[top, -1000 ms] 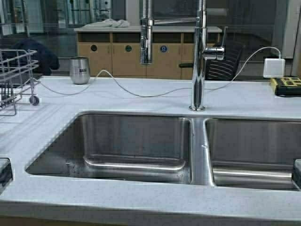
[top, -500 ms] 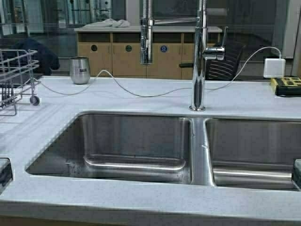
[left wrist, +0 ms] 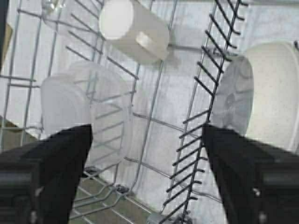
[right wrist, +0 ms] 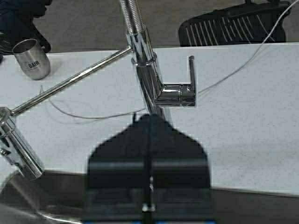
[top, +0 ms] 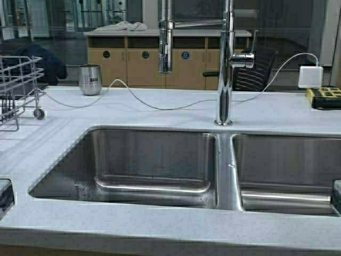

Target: Wash the pan

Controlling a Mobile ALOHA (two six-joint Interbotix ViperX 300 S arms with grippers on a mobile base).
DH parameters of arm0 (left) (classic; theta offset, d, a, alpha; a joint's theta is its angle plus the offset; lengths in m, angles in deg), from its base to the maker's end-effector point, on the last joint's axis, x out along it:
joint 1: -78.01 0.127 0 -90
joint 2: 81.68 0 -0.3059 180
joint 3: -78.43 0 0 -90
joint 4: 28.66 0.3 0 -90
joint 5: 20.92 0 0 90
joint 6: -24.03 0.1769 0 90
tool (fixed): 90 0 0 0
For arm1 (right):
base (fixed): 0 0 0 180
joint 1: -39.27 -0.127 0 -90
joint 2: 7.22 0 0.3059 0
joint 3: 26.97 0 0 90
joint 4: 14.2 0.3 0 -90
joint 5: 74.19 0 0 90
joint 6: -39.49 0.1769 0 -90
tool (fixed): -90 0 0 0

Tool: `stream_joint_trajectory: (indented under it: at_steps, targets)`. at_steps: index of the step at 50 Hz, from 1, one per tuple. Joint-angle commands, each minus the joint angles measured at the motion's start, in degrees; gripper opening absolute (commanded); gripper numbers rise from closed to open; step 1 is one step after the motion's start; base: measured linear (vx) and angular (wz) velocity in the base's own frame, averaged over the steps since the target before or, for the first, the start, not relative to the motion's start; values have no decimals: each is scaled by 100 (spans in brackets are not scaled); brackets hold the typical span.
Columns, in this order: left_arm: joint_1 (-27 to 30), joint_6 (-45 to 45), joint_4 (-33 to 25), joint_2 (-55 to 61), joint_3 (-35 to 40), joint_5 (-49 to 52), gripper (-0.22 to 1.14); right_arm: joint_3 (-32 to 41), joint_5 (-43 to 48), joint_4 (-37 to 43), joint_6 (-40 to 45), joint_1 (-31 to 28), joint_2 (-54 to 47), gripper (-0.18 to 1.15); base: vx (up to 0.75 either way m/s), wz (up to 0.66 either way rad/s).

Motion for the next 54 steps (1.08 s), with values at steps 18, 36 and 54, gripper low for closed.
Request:
stream_joint_trajectory:
  at_steps: [18, 36, 54]
  targets:
    - [-114, 62, -9, -369, 123, 26, 101, 62, 62, -9, -18, -9, 26, 6, 0, 0]
    - [-114, 62, -9, -343, 114, 18, 101, 62, 62, -9, -18, 0, 26, 6, 0, 0]
    - [-114, 62, 0, -299, 114, 9, 101, 62, 62, -9, -18, 0, 18, 6, 0, 0]
